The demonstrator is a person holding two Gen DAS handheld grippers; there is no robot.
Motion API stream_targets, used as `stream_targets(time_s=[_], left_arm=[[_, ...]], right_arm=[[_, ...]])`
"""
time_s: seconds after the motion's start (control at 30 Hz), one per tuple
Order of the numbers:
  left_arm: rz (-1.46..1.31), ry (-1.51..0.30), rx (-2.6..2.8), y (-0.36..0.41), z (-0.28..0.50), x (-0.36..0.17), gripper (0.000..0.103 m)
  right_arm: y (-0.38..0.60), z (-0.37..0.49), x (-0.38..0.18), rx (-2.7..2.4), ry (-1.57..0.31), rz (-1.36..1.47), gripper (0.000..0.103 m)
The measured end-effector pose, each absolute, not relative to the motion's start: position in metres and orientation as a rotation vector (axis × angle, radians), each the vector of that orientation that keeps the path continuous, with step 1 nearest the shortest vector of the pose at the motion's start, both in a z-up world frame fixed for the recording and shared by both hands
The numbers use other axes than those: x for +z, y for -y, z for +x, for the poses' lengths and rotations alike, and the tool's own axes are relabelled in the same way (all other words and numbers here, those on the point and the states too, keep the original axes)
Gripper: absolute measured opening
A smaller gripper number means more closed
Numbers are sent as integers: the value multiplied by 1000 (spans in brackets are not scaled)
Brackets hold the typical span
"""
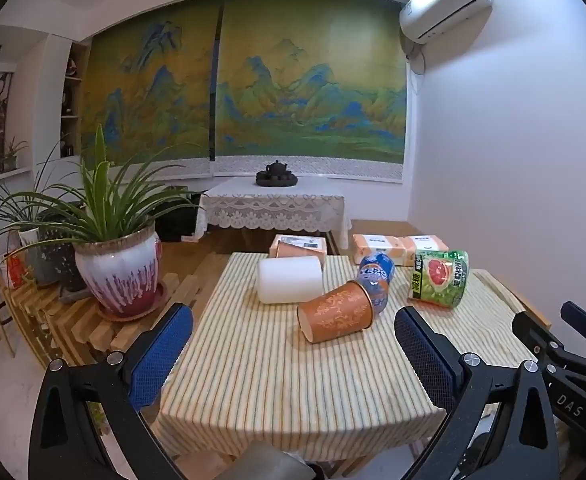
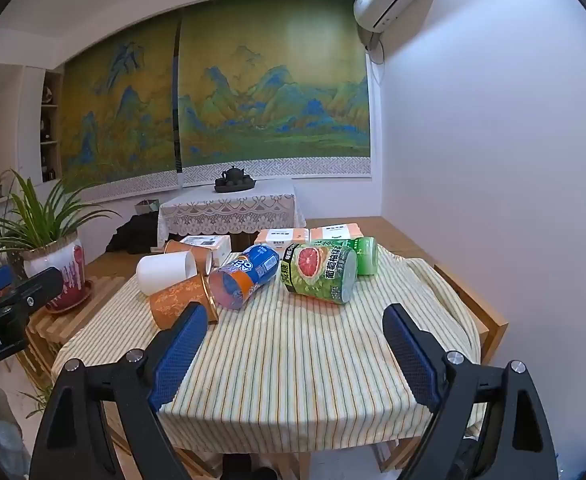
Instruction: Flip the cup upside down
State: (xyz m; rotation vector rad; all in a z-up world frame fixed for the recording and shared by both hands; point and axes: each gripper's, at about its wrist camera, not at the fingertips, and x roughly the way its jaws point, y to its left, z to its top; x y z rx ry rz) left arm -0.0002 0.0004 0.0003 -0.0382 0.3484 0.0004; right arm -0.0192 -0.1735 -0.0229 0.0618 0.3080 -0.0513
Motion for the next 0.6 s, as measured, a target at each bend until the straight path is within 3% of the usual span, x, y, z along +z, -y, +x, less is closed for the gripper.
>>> stream_targets(time_s=[0.6], left_arm=[[-8,-351,10,-5,0,-1,102]], right_arm=[[177,-14,-26,-56,-335,76,87]])
